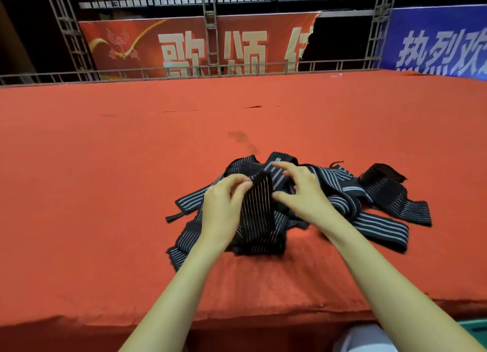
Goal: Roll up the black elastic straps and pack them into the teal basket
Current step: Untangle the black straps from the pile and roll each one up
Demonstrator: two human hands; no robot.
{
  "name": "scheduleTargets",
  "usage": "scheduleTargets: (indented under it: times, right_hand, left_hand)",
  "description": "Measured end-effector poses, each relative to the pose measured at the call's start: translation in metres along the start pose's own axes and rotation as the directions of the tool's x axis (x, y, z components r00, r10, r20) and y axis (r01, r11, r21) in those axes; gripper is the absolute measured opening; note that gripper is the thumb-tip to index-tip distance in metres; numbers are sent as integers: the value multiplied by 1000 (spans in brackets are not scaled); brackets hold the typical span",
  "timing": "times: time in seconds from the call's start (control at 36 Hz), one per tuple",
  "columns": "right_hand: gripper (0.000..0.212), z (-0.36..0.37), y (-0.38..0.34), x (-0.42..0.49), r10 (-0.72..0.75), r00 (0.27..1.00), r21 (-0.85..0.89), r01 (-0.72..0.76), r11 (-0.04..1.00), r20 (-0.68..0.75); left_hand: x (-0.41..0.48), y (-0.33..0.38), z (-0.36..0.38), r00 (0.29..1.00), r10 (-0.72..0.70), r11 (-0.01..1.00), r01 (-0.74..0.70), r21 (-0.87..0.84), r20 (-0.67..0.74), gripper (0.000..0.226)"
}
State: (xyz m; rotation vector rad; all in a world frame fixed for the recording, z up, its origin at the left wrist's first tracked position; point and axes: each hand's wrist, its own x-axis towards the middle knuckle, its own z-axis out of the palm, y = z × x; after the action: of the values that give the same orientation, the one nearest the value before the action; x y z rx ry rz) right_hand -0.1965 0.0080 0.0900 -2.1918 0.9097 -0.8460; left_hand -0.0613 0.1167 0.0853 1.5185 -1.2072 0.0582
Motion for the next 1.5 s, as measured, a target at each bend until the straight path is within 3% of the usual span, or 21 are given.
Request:
scheduleTargets:
  times: [0.06,0.11,0.19,0.28,0.33,0.39,0.44,0.53,0.58,0.69,0.81,0.89,1.08,1.22,1.31,1.39,1.5]
  right_hand:
    - [59,4,3,0,-29,999,-43,30,999,38]
    - [46,10,7,4,-14,996,37,10,999,86]
    - [16,12,8,1,27,975,189,-70,979,221]
    - [19,17,14,-2,46,964,194,-99,976,261]
    - [17,19,15,-2,34,986,93,-50,994,160]
    - [20,15,16,2,9,999,-37,-10,999,-41]
    - [20,8,15,9,-64,980,-114,43,993,-188]
    - [23,-4,16,15,-220,930,-269,140,953,-295]
    - [32,-7,18,14,-341,899,-397,217,892,-275]
    - [50,-4,30,1,-508,861,-521,429,738,-11]
    - [46,1,64,-13,-321,910,-487,412,770,263]
    - [35,2,91,-22,-167,917,-560,357,747,362]
    - [21,-24,114,-34,-220,951,-523,305,796,219]
    - [28,-43,111,-46,-162,986,-470,165,867,48]
    - [34,-50,108,-55,-23,994,-459,69,886,105]
    - [40,-52,112,-60,122,969,-556,17,831,213]
    - [34,-44,122,-68,151,961,-613,25,789,233]
  left_hand:
    - [3,4,-5,993,-98,986,106,-126,69,16]
    - [5,4,-9,986,-133,973,149,-177,101,14]
    - [8,0,-16,988,-144,965,154,-212,62,14]
    - [8,-6,-24,988,-157,964,153,-219,-1,17]
    - [7,-11,-27,987,-156,973,148,-180,-32,16]
    - [3,-14,-27,990,-130,989,126,-84,-49,12]
    - [-3,-14,-25,993,-100,995,98,-23,-61,8]
    - [-11,-13,-24,997,-72,997,72,21,-42,17]
    - [-13,-18,-27,997,-62,996,65,57,-51,24]
    - [-16,-37,-33,987,-142,980,150,131,-71,26]
    - [-28,-63,-39,952,-294,928,306,211,-84,25]
    - [-41,-81,-44,933,-353,892,360,274,-76,23]
    - [-64,-94,-56,915,-394,855,401,329,-90,21]
    - [-78,-89,-55,932,-362,869,348,351,-29,24]
    - [-86,-90,-55,929,-366,845,305,440,60,24]
    - [-93,-93,-57,893,-432,736,265,623,130,29]
    - [-102,-96,-57,853,-494,581,181,793,167,38]
